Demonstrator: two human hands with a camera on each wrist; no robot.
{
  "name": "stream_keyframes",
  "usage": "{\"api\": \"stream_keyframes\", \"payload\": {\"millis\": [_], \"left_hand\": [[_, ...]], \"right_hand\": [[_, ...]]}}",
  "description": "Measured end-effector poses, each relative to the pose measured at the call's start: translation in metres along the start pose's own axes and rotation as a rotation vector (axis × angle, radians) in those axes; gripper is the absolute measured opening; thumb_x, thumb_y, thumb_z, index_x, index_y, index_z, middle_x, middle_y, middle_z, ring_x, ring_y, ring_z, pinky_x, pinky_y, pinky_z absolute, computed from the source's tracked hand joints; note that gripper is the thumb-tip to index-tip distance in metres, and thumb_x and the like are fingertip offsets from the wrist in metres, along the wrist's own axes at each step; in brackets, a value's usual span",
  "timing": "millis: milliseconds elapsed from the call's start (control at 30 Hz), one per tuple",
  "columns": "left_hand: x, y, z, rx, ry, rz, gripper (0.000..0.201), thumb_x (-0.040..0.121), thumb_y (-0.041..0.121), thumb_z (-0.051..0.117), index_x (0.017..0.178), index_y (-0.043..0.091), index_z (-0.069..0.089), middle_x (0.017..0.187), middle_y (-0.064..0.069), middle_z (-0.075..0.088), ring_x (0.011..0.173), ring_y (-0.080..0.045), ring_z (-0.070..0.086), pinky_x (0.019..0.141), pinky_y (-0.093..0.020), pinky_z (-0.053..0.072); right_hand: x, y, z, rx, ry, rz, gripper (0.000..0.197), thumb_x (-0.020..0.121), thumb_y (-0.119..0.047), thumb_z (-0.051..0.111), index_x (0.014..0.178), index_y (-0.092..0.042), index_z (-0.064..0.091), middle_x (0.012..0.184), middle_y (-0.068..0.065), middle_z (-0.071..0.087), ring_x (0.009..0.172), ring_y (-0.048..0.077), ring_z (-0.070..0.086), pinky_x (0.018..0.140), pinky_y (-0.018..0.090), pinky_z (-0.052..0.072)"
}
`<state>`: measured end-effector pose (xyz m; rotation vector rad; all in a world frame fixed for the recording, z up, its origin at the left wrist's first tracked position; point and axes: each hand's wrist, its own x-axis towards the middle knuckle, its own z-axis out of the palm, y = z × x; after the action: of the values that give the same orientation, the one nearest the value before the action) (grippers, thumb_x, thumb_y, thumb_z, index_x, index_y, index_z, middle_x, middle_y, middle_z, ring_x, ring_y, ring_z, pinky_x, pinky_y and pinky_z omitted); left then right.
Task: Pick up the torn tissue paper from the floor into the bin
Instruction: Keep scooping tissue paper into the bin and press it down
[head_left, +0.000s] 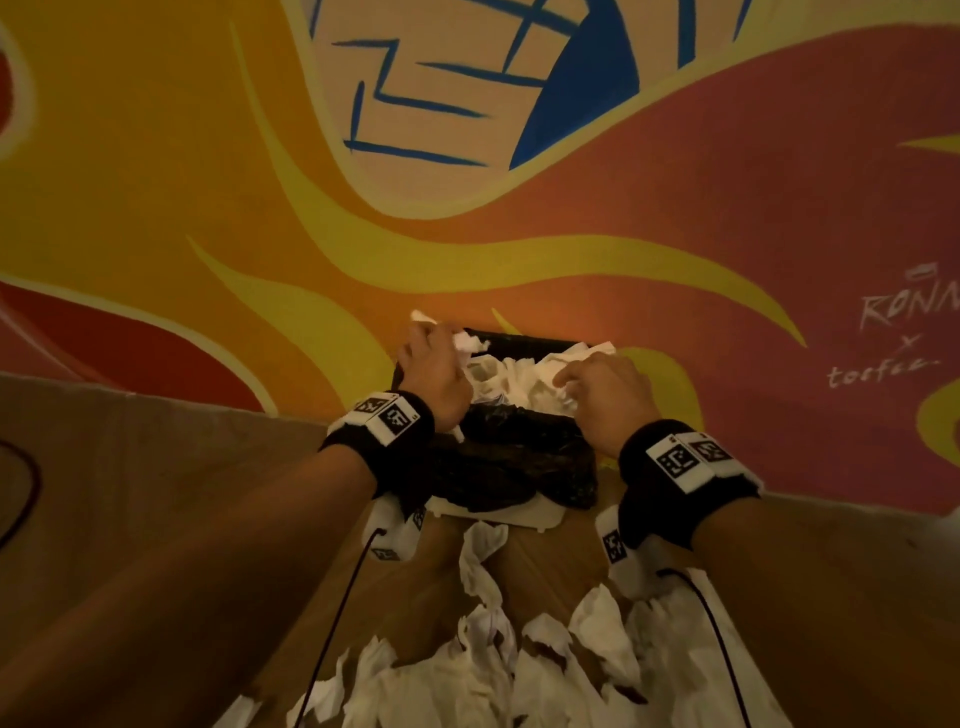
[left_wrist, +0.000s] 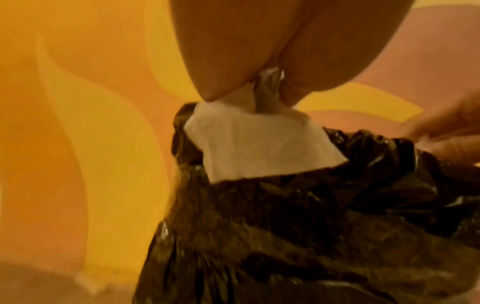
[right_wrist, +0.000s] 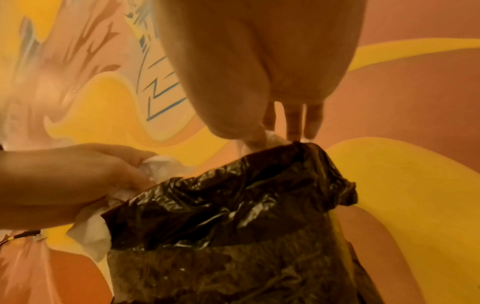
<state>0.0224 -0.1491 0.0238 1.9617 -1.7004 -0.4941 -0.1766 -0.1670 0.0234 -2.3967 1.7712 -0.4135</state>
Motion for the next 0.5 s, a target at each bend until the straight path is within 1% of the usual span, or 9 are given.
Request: {"api": "stream_keyframes", "payload": {"millis": [67, 133, 167, 233, 300, 333, 400, 467, 500], "left_hand": [[0.006, 0.000, -0.001, 0.139, -0.166, 0.025, 0.039, 0.097, 0.015, 0.035, 0.135, 0.010, 0.040, 0.136, -0.019, 0.041, 0.119, -0.041, 0.042, 0.097, -0.045, 0.040], [0.007, 0.002, -0.004, 0.273, -0.280, 0.054, 0.044, 0.099, 0.033, 0.023, 0.123, 0.009, 0.050, 0.121, -0.020, 0.055, 0.103, -0.041, 0.052, 0.092, -0.046, 0.044], [0.006, 0.001, -0.004, 0.382, -0.320, 0.071, 0.051, 0.097, 0.039, 0.016, 0.119, 0.010, 0.051, 0.120, -0.019, 0.055, 0.103, -0.042, 0.050, 0.096, -0.049, 0.041], [0.004, 0.000, -0.005, 0.565, -0.336, 0.066, 0.053, 0.095, 0.043, 0.015, 0.124, 0.016, 0.049, 0.131, -0.016, 0.046, 0.120, -0.044, 0.036, 0.104, -0.054, 0.030], [0.004, 0.000, -0.006, 0.684, -0.297, 0.067, 0.046, 0.095, 0.039, 0.028, 0.137, 0.026, 0.044, 0.142, -0.015, 0.036, 0.132, -0.044, 0.022, 0.107, -0.055, 0.022], [0.005, 0.000, -0.007, 0.697, -0.276, 0.066, 0.044, 0.094, 0.035, 0.035, 0.138, 0.029, 0.043, 0.142, -0.015, 0.036, 0.132, -0.044, 0.022, 0.106, -0.055, 0.024], [0.010, 0.001, -0.009, 0.594, -0.237, 0.066, 0.046, 0.091, 0.020, 0.048, 0.136, 0.027, 0.049, 0.138, -0.016, 0.043, 0.124, -0.041, 0.039, 0.099, -0.050, 0.040], [0.012, 0.007, -0.013, 0.396, -0.200, 0.056, 0.043, 0.086, 0.003, 0.055, 0.127, 0.018, 0.059, 0.134, -0.014, 0.052, 0.107, -0.033, 0.058, 0.080, -0.037, 0.052], [0.012, 0.009, -0.015, 0.340, -0.162, 0.051, 0.037, 0.085, 0.000, 0.057, 0.119, 0.015, 0.065, 0.130, -0.013, 0.056, 0.102, -0.029, 0.062, 0.077, -0.032, 0.053]], "right_hand": [[0.002, -0.005, -0.001, -0.074, -0.010, -0.020, 0.042, 0.084, 0.000, 0.056, 0.117, -0.025, 0.063, 0.115, 0.003, 0.064, 0.121, 0.032, 0.045, 0.094, 0.040, 0.038], [0.005, -0.007, 0.002, -0.005, -0.002, -0.054, 0.045, 0.080, 0.007, 0.054, 0.115, -0.019, 0.066, 0.114, 0.013, 0.064, 0.117, 0.034, 0.049, 0.092, 0.040, 0.046], [0.006, -0.008, 0.003, 0.049, 0.002, -0.055, 0.045, 0.079, 0.011, 0.053, 0.113, -0.015, 0.067, 0.114, 0.017, 0.063, 0.114, 0.033, 0.053, 0.091, 0.040, 0.049], [0.009, -0.008, 0.007, 0.114, 0.012, -0.031, 0.042, 0.080, 0.013, 0.053, 0.109, -0.012, 0.069, 0.114, 0.019, 0.063, 0.108, 0.031, 0.060, 0.089, 0.040, 0.054], [0.012, -0.009, 0.009, 0.119, 0.060, -0.016, 0.032, 0.082, 0.008, 0.058, 0.102, -0.013, 0.073, 0.111, 0.017, 0.064, 0.102, 0.029, 0.063, 0.086, 0.038, 0.055], [0.012, -0.010, 0.009, 0.108, 0.076, -0.019, 0.025, 0.084, 0.003, 0.061, 0.096, -0.013, 0.075, 0.106, 0.016, 0.066, 0.097, 0.028, 0.064, 0.083, 0.036, 0.056], [0.010, -0.012, 0.008, 0.096, 0.067, -0.077, 0.020, 0.087, -0.006, 0.057, 0.075, -0.011, 0.072, 0.081, 0.011, 0.066, 0.075, 0.025, 0.062, 0.067, 0.033, 0.052], [0.004, -0.016, 0.006, 0.090, 0.024, -0.144, 0.036, 0.091, -0.014, 0.051, 0.055, -0.009, 0.054, 0.055, 0.004, 0.049, 0.050, 0.018, 0.047, 0.050, 0.028, 0.036], [0.000, -0.018, 0.006, 0.105, -0.002, -0.181, 0.042, 0.093, -0.019, 0.049, 0.052, -0.010, 0.046, 0.050, 0.002, 0.041, 0.045, 0.016, 0.039, 0.046, 0.026, 0.029]]}}
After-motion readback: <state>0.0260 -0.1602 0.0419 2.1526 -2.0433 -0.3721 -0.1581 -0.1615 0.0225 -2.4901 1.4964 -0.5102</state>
